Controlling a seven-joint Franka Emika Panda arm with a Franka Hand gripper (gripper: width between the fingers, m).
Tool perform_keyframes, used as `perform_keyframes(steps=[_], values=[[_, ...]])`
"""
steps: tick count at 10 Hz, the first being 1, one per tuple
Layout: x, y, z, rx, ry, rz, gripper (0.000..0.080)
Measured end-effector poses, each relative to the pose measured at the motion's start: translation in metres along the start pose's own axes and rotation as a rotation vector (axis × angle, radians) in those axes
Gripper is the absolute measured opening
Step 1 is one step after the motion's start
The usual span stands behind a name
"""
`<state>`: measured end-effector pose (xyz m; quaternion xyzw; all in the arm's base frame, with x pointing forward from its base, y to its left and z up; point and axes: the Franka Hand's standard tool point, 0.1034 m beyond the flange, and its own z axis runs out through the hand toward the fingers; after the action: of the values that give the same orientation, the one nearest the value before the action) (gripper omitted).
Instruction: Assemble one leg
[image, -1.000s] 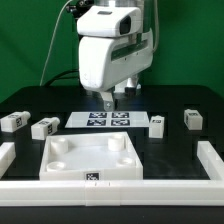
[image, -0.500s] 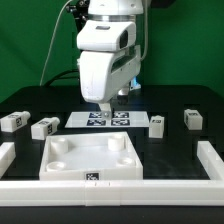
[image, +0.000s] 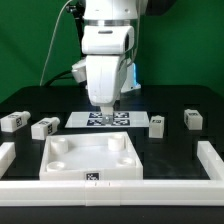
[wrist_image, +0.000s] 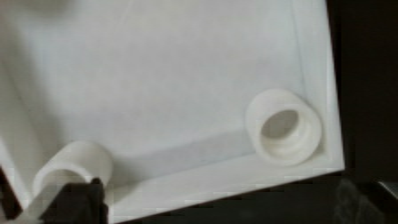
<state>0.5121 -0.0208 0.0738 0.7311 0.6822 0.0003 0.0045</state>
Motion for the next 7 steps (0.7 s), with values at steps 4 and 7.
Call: perform_keyframes(steps=[4,7], values=[[-0.0107,-0.0067,0.011,-0.032,-0.005,-0.089,0.065],[-0.0118,-0.0074,0.0127,-0.029,-0.005,-0.094,0.065]])
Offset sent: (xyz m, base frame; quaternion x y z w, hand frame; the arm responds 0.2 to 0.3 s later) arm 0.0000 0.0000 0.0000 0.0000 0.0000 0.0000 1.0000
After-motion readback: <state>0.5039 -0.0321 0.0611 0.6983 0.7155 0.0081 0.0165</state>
